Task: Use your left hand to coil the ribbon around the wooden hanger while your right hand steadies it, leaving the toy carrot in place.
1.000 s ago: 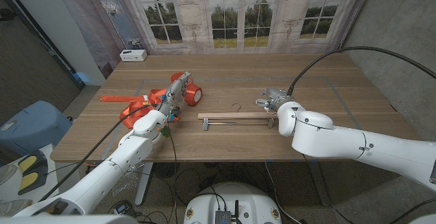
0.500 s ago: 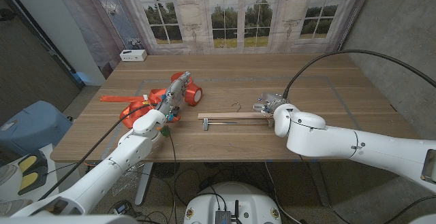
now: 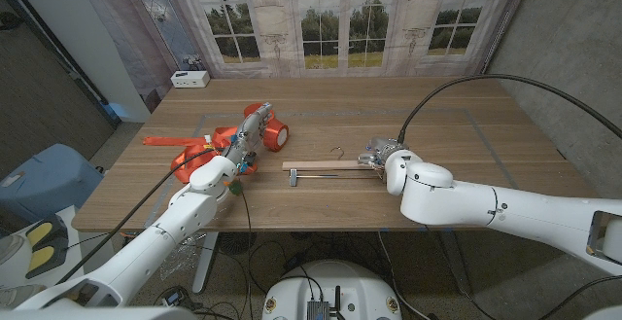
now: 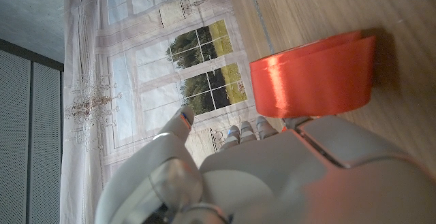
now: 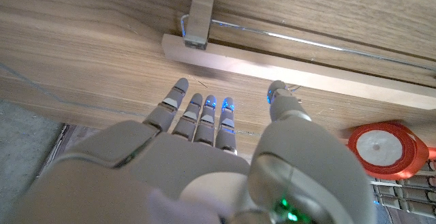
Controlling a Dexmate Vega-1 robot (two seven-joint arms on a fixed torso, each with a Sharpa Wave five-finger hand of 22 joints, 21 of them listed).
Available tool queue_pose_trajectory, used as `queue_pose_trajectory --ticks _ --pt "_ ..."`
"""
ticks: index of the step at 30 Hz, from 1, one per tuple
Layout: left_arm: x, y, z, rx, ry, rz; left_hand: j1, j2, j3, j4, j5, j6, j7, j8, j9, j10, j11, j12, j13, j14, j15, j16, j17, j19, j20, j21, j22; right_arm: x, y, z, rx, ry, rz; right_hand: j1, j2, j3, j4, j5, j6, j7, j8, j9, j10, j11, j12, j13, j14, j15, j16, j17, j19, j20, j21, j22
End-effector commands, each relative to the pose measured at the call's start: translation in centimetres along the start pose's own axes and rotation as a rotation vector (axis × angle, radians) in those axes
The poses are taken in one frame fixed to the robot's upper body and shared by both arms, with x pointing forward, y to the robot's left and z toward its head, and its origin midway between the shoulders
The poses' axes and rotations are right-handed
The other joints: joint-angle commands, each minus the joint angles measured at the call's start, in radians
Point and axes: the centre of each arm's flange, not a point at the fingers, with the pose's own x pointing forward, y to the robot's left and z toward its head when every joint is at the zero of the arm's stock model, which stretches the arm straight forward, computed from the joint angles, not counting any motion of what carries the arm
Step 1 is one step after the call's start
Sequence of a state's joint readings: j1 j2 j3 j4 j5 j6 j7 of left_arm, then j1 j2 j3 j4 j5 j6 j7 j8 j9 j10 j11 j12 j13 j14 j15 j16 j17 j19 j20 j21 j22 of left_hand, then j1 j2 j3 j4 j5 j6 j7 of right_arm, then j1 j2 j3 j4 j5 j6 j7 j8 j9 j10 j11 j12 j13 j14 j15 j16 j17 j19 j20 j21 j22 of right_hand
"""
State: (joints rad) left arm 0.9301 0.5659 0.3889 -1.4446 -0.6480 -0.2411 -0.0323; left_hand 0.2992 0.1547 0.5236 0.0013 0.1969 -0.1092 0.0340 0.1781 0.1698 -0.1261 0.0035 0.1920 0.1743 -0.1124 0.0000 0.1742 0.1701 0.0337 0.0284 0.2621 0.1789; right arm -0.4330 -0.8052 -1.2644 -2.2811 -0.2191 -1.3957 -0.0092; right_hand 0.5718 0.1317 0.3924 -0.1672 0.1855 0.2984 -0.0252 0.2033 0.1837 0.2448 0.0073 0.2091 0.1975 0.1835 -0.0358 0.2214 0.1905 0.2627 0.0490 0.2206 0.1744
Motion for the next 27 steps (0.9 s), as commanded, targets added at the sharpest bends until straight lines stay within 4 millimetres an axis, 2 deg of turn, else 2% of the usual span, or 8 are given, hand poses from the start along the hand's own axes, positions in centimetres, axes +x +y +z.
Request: queue_pose_trajectory --ticks 1,10,13,15,18,19,23,27 --pt "-0.1 -0.3 0.0 -0.002 -0.001 0.001 -0.007 -0.002 -0.001 0.001 0.0 0.004 -0.002 0.003 0.003 0.004 0.0 0.004 0.006 -0.002 0.004 0.004 0.001 0.006 0.002 -0.006 0.005 0.6 1.3 0.3 -0.066 0.055 0.017 0.027 -0.003 0.006 -0.013 -0.002 -0.001 -0.007 -0.004 0.004 -0.002 -0.012 -0.002 0.004 -0.011 -0.003 -0.004 -0.001 0.003 0.005 -0.007 0.004" --pt "-0.3 -0.5 0.0 -0.002 -0.003 0.0 -0.011 -0.002 -0.002 0.003 0.0 0.005 -0.001 0.003 0.003 0.004 0.0 0.004 0.006 -0.002 0.004 0.005 0.002 0.007 0.003 -0.007 0.006 0.8 2.0 0.3 -0.115 0.117 -0.009 0.1 -0.018 0.026 -0.027 0.0 0.002 -0.019 -0.001 0.004 -0.006 -0.03 -0.006 0.003 -0.015 -0.019 -0.012 -0.005 0.005 0.0 -0.01 0.003" --pt "-0.4 -0.5 0.0 -0.003 -0.004 0.001 -0.012 -0.002 -0.002 0.004 0.0 0.005 -0.002 0.003 0.003 0.004 0.0 0.004 0.006 -0.001 0.004 0.005 0.002 0.008 0.003 -0.008 0.006 0.8 2.4 0.5 -0.151 0.126 -0.083 0.22 -0.033 0.053 -0.025 0.002 0.037 -0.035 0.011 0.004 0.032 -0.043 0.005 0.005 0.021 -0.049 -0.004 -0.004 0.037 -0.021 -0.004 0.003" --pt "-0.5 -0.5 0.0 -0.003 -0.005 0.001 -0.013 -0.002 -0.003 0.005 0.0 0.006 -0.001 0.003 0.003 0.005 0.001 0.004 0.006 -0.001 0.005 0.005 0.002 0.008 0.002 -0.008 0.006 0.8 2.7 0.5 -0.18 0.125 -0.149 0.319 -0.032 0.052 -0.01 -0.003 0.146 -0.058 0.039 0.006 0.143 -0.061 0.037 0.014 0.118 -0.095 0.035 0.011 0.085 -0.046 0.007 0.006" --pt "-0.7 -0.5 0.1 -0.003 -0.008 0.006 -0.014 -0.001 -0.003 0.006 0.0 0.006 -0.001 0.003 0.003 0.005 0.0 0.004 0.006 -0.001 0.005 0.005 0.003 0.009 0.002 -0.008 0.006 1.0 3.1 -0.1 -0.196 0.114 -0.227 0.393 -0.016 0.031 -0.005 -0.005 0.322 -0.078 0.08 0.009 0.274 -0.075 0.092 0.039 0.248 -0.142 0.111 0.051 0.155 -0.062 0.029 0.011" --pt "-0.8 -0.5 0.1 -0.004 -0.008 0.008 -0.015 -0.001 -0.003 0.007 0.0 0.006 -0.002 0.003 0.003 0.005 -0.001 0.004 0.006 -0.002 0.005 0.005 0.003 0.009 0.002 -0.008 0.006 1.1 3.2 -0.3 -0.197 0.111 -0.241 0.428 -0.007 0.015 -0.004 -0.008 0.425 -0.085 0.106 0.013 0.363 -0.077 0.145 0.062 0.32 -0.158 0.164 0.088 0.18 -0.068 0.038 0.014" --pt "-1.1 -0.3 0.1 -0.005 -0.008 0.014 -0.017 -0.001 -0.004 0.008 0.0 0.006 -0.001 0.003 0.003 0.005 -0.001 0.004 0.006 -0.001 0.005 0.006 0.003 0.009 0.003 -0.009 0.006 1.8 3.8 -1.2 -0.198 0.102 -0.278 0.571 0.0 -0.06 -0.005 -0.011 0.642 -0.078 0.168 0.034 0.598 -0.083 0.354 0.175 0.485 -0.18 0.371 0.31 0.234 -0.084 0.082 0.032" --pt "-1.4 -0.2 0.1 -0.004 -0.009 0.022 -0.019 -0.001 -0.005 0.01 0.001 0.006 -0.002 0.003 0.003 0.005 -0.001 0.004 0.006 -0.001 0.005 0.006 0.003 0.01 0.003 -0.01 0.006 2.3 4.1 -1.9 -0.191 0.097 -0.301 0.654 0.002 -0.088 -0.003 -0.008 0.708 -0.064 0.194 0.041 0.656 -0.122 0.452 0.251 0.53 -0.188 0.465 0.44 0.258 -0.091 0.118 0.043"
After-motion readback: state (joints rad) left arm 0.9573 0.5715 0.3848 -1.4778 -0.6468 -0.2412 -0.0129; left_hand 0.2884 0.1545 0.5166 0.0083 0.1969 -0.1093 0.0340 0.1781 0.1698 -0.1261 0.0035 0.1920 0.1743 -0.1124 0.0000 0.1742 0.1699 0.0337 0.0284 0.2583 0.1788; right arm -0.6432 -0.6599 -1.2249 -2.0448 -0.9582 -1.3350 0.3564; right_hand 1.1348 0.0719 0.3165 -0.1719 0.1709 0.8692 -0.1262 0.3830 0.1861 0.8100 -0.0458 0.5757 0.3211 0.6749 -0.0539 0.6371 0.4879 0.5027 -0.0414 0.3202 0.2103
